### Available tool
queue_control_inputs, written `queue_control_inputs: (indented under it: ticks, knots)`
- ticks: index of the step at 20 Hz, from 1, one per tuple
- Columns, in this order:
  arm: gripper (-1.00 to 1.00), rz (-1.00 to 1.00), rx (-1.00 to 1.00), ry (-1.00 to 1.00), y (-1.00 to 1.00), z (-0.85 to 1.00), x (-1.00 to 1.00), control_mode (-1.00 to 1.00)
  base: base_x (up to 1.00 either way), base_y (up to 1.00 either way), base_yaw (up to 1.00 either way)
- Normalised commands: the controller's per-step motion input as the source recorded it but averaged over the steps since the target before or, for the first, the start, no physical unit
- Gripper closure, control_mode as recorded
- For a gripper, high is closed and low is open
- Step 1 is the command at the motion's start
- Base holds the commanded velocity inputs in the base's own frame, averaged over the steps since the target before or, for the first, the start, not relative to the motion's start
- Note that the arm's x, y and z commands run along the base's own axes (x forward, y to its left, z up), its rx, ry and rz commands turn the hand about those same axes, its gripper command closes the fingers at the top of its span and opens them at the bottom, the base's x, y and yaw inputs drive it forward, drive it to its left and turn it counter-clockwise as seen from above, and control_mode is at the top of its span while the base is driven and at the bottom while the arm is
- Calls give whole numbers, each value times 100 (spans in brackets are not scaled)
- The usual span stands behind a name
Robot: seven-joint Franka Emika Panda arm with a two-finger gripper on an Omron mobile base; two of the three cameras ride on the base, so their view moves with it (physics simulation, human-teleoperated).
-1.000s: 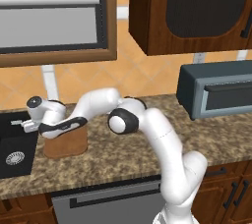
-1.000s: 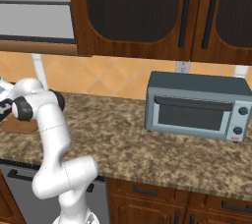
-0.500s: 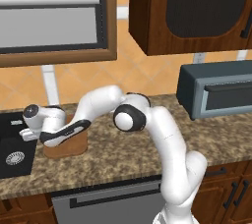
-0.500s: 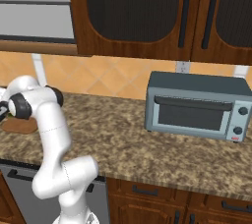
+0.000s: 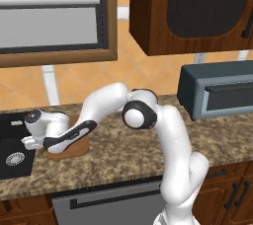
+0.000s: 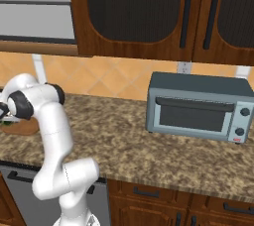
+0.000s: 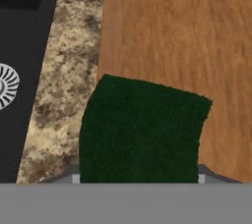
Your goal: Pick up the sponge from the counter and clean the cutting board by briefly scrubbing or pressing down on the cutting board. Once finished, release the sponge.
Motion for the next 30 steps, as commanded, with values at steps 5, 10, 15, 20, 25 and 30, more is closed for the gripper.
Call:
queue_control_inputs:
  ticks: [5,10,15,20,25,30]
  knots:
    - [100,-2,0,0,-22,-8,-35,-100,0,0,0]
    - [100,-2,0,-10,-42,0,-23,-100,0,0,0]
    - [100,0,0,-14,-47,18,-2,-100,0,0,0]
    - [100,0,6,0,-42,31,0,-100,0,0,0]
    - [100,0,0,-1,-40,-7,-3,-100,0,0,0]
    - [100,0,-5,0,-7,-30,5,-100,0,0,0]
